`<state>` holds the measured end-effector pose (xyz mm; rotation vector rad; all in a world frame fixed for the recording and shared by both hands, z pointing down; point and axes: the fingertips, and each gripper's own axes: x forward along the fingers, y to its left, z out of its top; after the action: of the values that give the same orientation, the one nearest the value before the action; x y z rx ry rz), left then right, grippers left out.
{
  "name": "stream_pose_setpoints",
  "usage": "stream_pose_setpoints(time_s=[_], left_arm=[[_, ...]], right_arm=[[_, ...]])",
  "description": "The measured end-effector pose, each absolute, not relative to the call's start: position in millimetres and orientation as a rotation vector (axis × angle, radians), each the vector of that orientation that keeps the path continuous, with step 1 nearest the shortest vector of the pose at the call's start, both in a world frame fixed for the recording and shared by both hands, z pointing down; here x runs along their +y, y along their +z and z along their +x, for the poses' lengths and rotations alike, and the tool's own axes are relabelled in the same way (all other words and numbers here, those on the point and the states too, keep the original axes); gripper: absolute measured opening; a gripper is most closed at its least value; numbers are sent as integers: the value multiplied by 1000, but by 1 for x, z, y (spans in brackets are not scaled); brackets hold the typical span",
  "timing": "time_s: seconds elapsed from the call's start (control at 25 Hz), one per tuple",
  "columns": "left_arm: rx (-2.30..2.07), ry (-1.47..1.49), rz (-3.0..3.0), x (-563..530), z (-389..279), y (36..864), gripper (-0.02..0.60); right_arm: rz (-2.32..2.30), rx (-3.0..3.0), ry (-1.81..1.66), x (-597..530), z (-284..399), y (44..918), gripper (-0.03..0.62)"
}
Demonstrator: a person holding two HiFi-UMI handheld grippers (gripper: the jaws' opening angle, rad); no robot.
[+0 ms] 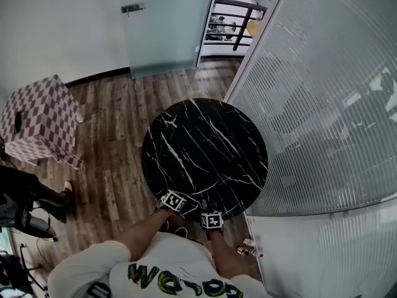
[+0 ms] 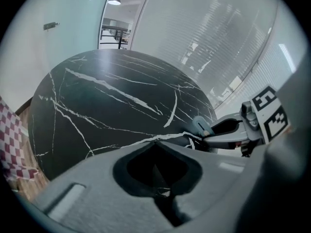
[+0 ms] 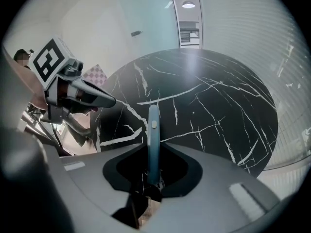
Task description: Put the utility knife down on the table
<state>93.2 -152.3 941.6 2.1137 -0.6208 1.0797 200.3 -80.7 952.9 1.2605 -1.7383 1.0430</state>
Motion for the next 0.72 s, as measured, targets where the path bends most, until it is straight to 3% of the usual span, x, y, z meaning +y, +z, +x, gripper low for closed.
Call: stream_pose_setpoints(time_s=[0.2,0.72], left_arm=[[-632,1086,2101,-156,87,968,0],[-616,1084,2087,-152,88,943,0]], right_arm=[[1244,-1740,1049,-81,200,952,74],[1214,-1754,1056,-81,201,953,77]])
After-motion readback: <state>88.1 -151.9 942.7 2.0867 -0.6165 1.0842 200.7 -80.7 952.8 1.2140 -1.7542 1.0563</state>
